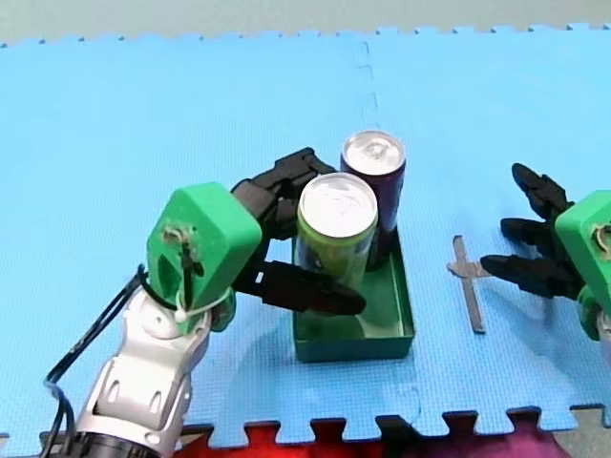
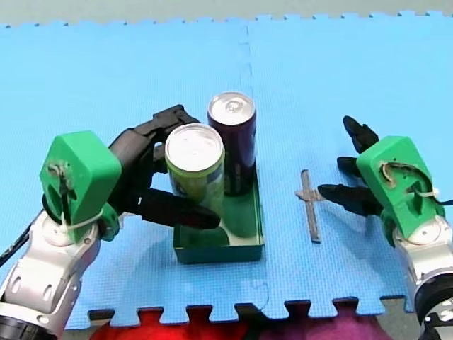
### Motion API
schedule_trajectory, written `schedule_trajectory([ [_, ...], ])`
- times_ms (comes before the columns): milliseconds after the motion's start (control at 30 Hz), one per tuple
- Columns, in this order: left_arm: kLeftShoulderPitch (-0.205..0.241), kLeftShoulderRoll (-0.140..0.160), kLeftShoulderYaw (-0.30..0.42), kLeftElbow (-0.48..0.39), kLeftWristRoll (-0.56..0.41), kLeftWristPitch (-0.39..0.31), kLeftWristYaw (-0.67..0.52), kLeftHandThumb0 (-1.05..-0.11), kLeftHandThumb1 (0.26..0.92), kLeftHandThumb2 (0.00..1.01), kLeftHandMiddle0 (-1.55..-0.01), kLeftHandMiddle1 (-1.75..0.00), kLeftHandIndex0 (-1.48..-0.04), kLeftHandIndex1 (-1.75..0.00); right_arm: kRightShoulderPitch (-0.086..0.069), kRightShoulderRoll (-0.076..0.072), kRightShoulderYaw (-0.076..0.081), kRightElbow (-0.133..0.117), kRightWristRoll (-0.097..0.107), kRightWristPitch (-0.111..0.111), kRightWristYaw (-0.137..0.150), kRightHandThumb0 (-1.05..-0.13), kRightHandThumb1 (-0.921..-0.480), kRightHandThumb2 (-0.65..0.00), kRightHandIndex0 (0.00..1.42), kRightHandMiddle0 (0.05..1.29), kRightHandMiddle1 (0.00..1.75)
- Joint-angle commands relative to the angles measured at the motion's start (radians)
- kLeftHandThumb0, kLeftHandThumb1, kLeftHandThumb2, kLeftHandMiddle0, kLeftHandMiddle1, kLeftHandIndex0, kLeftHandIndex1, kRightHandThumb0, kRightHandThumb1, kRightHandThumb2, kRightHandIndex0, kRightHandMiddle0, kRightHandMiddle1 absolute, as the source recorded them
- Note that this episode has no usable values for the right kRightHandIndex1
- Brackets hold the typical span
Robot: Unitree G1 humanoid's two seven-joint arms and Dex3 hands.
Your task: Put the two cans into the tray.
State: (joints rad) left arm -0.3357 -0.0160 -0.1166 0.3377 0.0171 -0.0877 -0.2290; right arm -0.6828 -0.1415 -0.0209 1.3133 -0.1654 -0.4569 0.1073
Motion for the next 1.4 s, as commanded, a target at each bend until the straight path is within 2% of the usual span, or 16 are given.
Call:
schedule_trajectory([
  [0, -0.002, -0.036, 0.028, 0.134, 0.011, -0.244, 0.082, -0.321, 0.74, 0.05, -0.91, -1.75, -0.61, -1.75, 0.003, -0.011, 0.003, 0.001, -0.005, -0.001, -0.003, -0.949, -0.846, -0.003, 0.24, 0.13, 0.0],
  [200, -0.004, -0.05, 0.041, 0.172, -0.003, -0.307, 0.085, -0.312, 0.743, 0.05, -0.92, -1.75, -0.61, -1.75, 0.003, -0.013, 0.005, -0.002, -0.006, -0.01, -0.004, -0.946, -0.854, -0.004, 0.25, 0.13, 0.0],
  [467, -0.014, -0.075, 0.061, 0.273, 0.0, -0.471, 0.124, -0.298, 0.746, 0.05, -0.91, -1.75, -0.61, -1.75, 0.002, -0.013, 0.003, -0.006, -0.002, -0.015, 0.0, -0.941, -0.857, -0.002, 0.25, 0.12, 0.0],
  [700, -0.03, -0.076, 0.067, 0.322, 0.0, -0.522, 0.124, -0.291, 0.747, 0.06, -0.9, -1.75, -0.61, -1.75, -0.001, -0.013, 0.003, -0.009, 0.0, -0.014, 0.004, -0.938, -0.859, -0.001, 0.25, 0.12, 0.0],
  [800, -0.036, -0.077, 0.067, 0.332, -0.009, -0.523, 0.108, -0.292, 0.747, 0.06, -0.9, -1.75, -0.61, -1.75, 0.0, -0.014, 0.006, -0.011, -0.002, -0.016, 0.002, -0.937, -0.861, -0.002, 0.25, 0.12, 0.0],
  [900, -0.033, -0.075, 0.064, 0.312, -0.019, -0.481, 0.089, -0.293, 0.747, 0.06, -0.9, -1.75, -0.61, -1.75, 0.002, -0.015, 0.009, -0.013, -0.004, -0.018, 0.001, -0.937, -0.863, -0.002, 0.25, 0.12, 0.0],
  [1067, -0.007, -0.051, 0.045, 0.162, -0.024, -0.244, 0.043, -0.296, 0.747, 0.06, -0.9, -1.75, -0.61, -1.75, 0.006, -0.016, 0.007, -0.013, -0.002, -0.02, 0.005, -0.939, -0.864, -0.001, 0.25, 0.12, 0.0],
  [1133, -0.005, -0.039, 0.04, 0.122, -0.027, -0.173, 0.022, -0.296, 0.746, 0.06, -0.9, -1.75, -0.61, -1.75, 0.006, -0.016, 0.006, -0.013, -0.001, -0.019, 0.006, -0.94, -0.865, -0.001, 0.25, 0.12, 0.0],
  [1367, 0.005, -0.01, 0.028, 0.026, -0.032, -0.031, -0.041, -0.284, 0.74, 0.06, -0.91, -1.75, -0.62, -1.75, 0.008, -0.017, 0.007, -0.009, -0.004, -0.018, 0.003, -0.944, -0.869, -0.002, 0.25, 0.12, 0.0],
])
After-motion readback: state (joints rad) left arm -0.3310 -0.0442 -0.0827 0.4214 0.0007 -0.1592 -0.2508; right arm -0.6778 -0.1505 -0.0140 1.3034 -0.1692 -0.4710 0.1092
